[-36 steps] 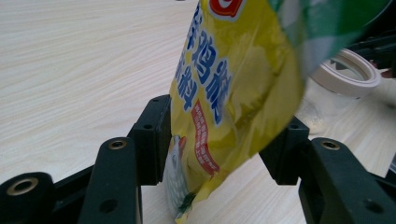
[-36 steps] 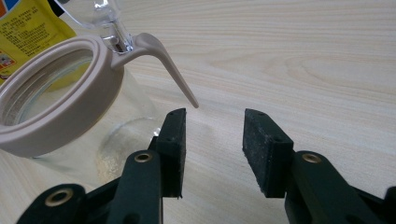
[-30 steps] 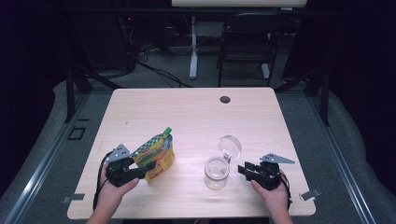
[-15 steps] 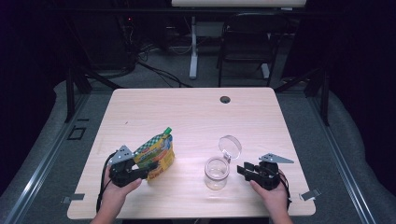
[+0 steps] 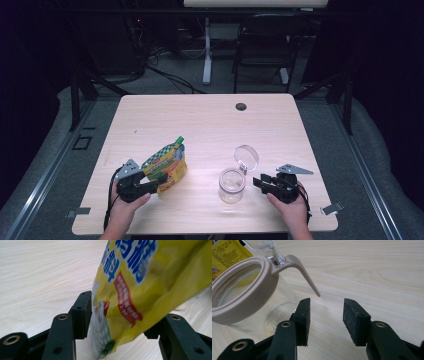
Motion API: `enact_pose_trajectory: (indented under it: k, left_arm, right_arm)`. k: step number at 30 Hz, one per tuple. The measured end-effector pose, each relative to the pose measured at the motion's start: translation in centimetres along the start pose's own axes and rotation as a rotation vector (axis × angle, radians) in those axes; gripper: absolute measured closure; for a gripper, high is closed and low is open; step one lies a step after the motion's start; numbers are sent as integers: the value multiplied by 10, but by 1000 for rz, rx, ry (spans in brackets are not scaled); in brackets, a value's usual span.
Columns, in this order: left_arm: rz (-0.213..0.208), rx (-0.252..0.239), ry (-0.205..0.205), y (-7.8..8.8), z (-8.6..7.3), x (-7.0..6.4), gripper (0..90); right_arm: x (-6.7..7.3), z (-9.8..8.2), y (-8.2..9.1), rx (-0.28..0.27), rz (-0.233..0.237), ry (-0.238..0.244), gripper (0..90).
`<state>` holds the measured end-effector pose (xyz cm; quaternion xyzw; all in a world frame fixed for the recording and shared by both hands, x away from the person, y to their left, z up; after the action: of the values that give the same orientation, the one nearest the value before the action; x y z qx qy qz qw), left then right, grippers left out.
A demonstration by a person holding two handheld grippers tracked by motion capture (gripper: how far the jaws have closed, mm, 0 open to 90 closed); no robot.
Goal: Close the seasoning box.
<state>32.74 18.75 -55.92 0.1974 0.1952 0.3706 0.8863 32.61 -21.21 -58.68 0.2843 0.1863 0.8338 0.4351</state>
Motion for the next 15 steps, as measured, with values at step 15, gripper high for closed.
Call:
enact_pose_trajectory:
  k: [15]
  left_arm:
    - [-24,40,48,-15,-11,3,447]
  right_arm:
    - [1,0,-2,13,2,6,571]
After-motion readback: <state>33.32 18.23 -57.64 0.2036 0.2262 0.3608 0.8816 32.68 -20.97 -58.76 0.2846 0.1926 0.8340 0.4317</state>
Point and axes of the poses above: each handheld gripper's, and its own axes: y roughly backward along the jaws, z roughly out of its top, x roughly to its left, the point moved 5 cm from there along -y, roughly forward along the jaws
